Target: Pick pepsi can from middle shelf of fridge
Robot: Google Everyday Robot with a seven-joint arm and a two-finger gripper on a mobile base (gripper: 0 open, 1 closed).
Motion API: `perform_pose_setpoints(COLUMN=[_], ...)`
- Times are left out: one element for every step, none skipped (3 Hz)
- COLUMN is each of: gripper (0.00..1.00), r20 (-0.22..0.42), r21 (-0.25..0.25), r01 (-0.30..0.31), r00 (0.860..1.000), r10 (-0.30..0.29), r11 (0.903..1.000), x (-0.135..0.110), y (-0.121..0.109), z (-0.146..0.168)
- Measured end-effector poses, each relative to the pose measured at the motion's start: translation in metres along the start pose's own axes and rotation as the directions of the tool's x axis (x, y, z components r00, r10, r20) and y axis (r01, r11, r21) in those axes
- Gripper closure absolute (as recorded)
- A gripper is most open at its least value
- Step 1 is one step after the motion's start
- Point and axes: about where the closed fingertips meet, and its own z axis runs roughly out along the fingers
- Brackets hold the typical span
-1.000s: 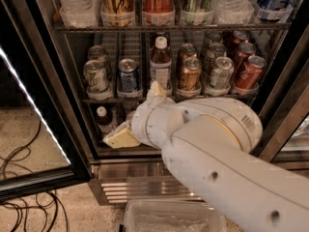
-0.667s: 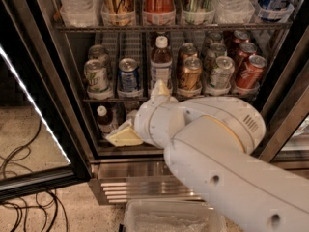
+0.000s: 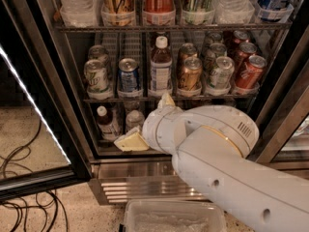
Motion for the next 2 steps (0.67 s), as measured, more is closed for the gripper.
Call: perform_pose_setpoints(gripper=[0.0,0.0], r20=[0.01,0.056], r21=[0.073,0.144], r01=[-0.033,-0.081], r00=[0.999,0.996], r10=[0.033,0.073], r11=[0.9968,0.9863], x=[0.001,-0.011], y=[-0.025,-0.046], z=[-0.013,-0.031])
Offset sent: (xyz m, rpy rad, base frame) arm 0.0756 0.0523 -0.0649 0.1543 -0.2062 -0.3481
